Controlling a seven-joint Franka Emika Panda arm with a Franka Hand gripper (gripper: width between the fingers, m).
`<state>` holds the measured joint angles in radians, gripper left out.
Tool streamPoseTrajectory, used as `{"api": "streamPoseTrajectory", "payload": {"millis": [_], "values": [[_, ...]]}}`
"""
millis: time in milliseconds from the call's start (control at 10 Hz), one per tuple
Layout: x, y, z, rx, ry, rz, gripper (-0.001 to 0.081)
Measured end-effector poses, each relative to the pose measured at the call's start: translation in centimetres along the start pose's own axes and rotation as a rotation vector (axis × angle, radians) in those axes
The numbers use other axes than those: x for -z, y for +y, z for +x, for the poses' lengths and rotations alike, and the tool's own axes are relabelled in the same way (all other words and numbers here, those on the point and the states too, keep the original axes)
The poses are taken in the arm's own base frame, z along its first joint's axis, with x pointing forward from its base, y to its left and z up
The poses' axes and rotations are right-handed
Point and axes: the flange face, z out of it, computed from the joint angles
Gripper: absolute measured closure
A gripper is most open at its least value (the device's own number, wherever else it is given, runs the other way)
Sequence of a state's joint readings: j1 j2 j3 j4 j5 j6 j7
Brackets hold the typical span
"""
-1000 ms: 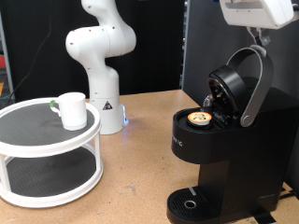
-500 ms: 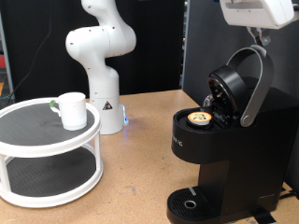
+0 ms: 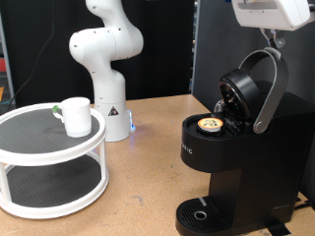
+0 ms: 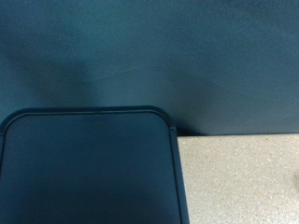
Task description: Make a cup of coffee with the keurig machine
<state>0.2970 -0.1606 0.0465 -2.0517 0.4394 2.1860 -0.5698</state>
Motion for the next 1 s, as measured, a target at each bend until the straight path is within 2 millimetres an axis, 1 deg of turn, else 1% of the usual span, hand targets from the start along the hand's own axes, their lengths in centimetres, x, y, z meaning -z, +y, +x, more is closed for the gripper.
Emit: {"api": "streamPoseTrajectory", "payload": {"millis": [1000], "values": [[0.35,-0.06,0.40,-0.001,0.009,-0.002,0.0804]]}}
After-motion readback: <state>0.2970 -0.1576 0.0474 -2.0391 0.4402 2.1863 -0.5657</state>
